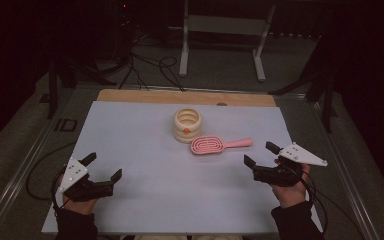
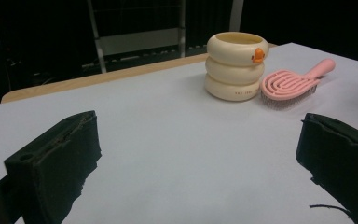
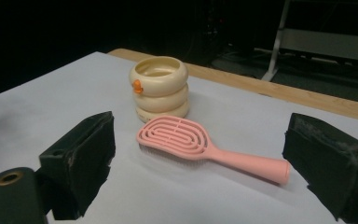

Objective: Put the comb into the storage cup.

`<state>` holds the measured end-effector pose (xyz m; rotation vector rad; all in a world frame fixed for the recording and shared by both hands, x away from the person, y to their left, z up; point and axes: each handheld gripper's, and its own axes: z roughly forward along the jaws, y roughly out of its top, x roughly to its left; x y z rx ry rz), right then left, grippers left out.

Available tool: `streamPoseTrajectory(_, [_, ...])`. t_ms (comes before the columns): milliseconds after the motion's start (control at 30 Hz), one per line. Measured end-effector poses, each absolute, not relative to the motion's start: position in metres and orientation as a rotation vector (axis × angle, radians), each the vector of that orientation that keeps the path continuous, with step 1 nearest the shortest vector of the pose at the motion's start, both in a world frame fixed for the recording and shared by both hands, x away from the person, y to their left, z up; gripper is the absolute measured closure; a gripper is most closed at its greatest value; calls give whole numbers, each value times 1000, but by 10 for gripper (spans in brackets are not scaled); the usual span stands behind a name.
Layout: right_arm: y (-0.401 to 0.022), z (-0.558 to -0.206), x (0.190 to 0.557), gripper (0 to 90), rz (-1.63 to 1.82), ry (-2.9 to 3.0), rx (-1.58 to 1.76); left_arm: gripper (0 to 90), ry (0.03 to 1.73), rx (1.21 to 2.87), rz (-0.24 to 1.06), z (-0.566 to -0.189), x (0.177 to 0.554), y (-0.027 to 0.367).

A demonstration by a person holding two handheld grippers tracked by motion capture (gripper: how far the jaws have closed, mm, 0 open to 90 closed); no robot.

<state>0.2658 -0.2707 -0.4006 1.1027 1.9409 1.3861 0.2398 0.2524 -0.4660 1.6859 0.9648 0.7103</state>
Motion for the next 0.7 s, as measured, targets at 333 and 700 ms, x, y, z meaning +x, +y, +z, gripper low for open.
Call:
streamPoseTrajectory(333, [-255, -382, 281, 90, 1370, 1982, 1065, 3, 968, 1681, 711, -466, 239, 253])
streamPoseTrajectory(700, [-240, -370, 310, 90, 1333, 2033, 1095, 3, 970, 1673, 710, -465, 239, 254])
